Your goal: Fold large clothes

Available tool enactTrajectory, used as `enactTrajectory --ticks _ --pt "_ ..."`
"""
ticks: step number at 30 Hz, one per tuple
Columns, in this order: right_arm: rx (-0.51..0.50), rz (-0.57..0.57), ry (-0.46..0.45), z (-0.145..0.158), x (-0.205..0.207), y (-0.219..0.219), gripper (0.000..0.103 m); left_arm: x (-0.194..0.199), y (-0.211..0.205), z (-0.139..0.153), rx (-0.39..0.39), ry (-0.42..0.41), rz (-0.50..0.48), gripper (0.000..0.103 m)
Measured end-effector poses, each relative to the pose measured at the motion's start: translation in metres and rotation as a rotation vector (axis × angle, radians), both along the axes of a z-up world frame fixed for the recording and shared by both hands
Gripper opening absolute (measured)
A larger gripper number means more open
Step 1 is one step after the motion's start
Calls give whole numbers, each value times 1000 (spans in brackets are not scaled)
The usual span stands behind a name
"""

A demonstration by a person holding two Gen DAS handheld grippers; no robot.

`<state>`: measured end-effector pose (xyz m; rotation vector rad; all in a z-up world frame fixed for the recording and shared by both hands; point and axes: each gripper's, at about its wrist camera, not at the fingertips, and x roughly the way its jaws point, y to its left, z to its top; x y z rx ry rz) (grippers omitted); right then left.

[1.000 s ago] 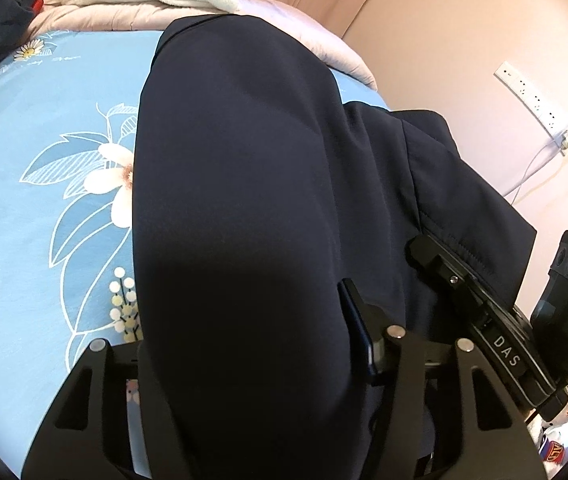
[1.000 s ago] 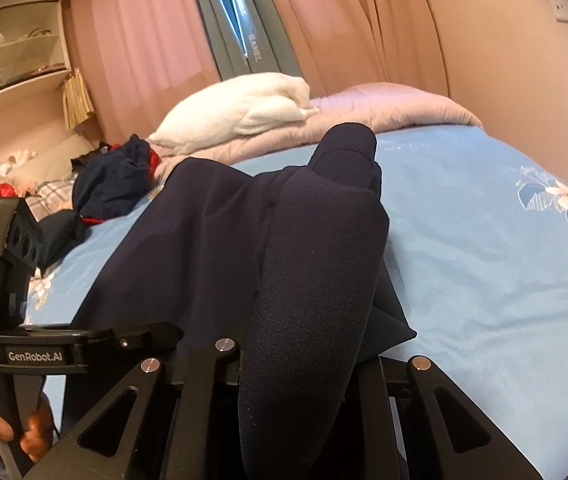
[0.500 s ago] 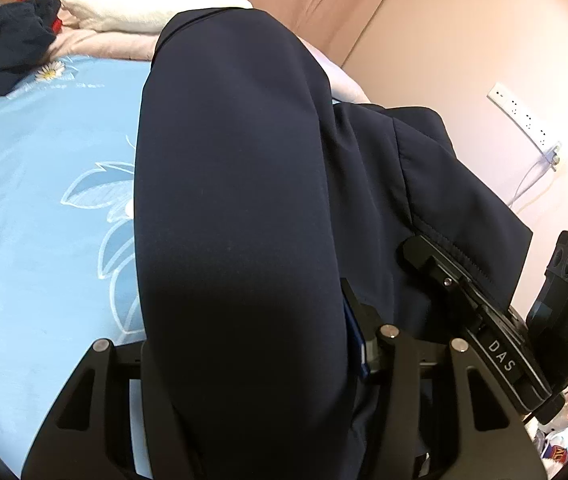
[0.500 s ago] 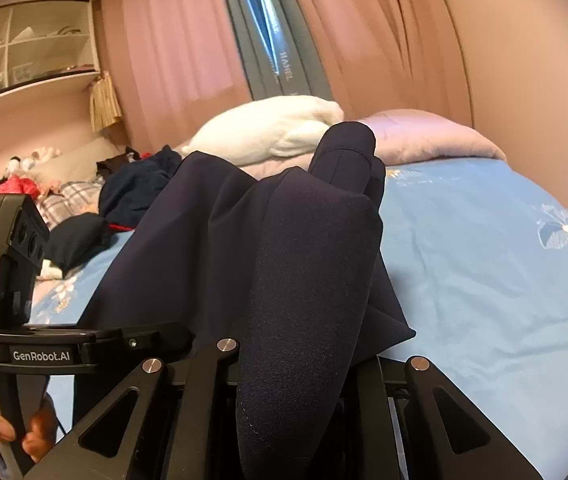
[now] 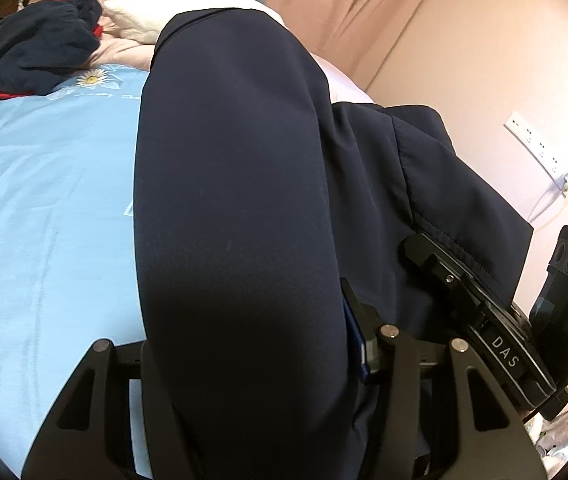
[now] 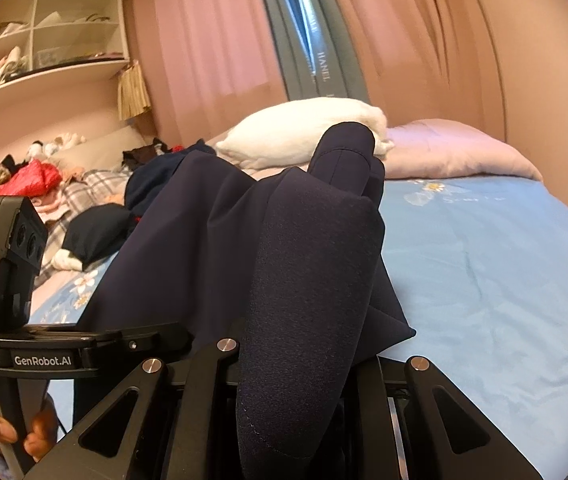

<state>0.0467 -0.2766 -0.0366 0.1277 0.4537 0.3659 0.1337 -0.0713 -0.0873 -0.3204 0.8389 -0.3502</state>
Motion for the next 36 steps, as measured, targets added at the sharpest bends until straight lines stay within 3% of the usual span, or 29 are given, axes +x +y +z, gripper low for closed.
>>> enactTrajectory --ticks 10,26,36 --pt "-30 57 8 -3 14 27 18 1 32 2 -22 11 62 53" --pt "-36 77 1 -1 47 49 18 15 48 5 -10 2 89 53" --pt "-32 64 7 -3 72 59 18 57 55 -2 19 0 82 53"
